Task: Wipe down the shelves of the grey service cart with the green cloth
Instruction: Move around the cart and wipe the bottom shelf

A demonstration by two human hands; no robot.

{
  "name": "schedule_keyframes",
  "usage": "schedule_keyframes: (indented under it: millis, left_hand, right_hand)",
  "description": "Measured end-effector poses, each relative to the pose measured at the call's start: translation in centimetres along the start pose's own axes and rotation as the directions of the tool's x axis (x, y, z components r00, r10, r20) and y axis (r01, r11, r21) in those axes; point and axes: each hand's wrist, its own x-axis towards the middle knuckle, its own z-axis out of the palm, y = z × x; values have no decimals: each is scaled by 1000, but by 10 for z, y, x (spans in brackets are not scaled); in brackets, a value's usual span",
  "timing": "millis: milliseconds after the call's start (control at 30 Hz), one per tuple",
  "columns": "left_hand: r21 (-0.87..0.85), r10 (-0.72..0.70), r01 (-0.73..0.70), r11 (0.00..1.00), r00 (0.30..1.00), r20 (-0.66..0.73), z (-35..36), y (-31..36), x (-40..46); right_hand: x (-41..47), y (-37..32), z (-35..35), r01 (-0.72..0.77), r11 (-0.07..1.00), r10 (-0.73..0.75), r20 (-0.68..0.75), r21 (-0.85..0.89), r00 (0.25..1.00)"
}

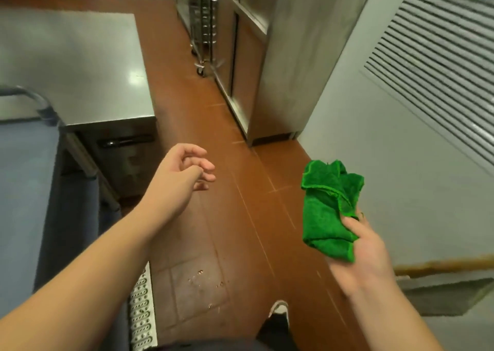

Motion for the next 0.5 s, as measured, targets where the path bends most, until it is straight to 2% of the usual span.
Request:
schedule_keyframes:
  millis: [100, 200, 333, 500]
  left_hand:
    - [-13, -14, 13, 1000, 989, -147, 2, -9, 29]
    - [-37, -12, -2, 999, 932, -363, 4, -13, 52]
    - [-98, -44, -25, 995, 764, -644, 6, -16, 61]
    - [-141, -84, -70, 988, 522, -849, 9, -24, 43]
  right_hand:
    - [73, -7, 26, -70, 992, 83, 125, -102, 989]
    - [141, -13, 62, -137, 967, 194, 272, -214, 942]
    - [206, -21, 114, -201, 889, 381, 424, -411, 822]
    - [252, 1, 175, -219, 768, 579, 504, -602, 641]
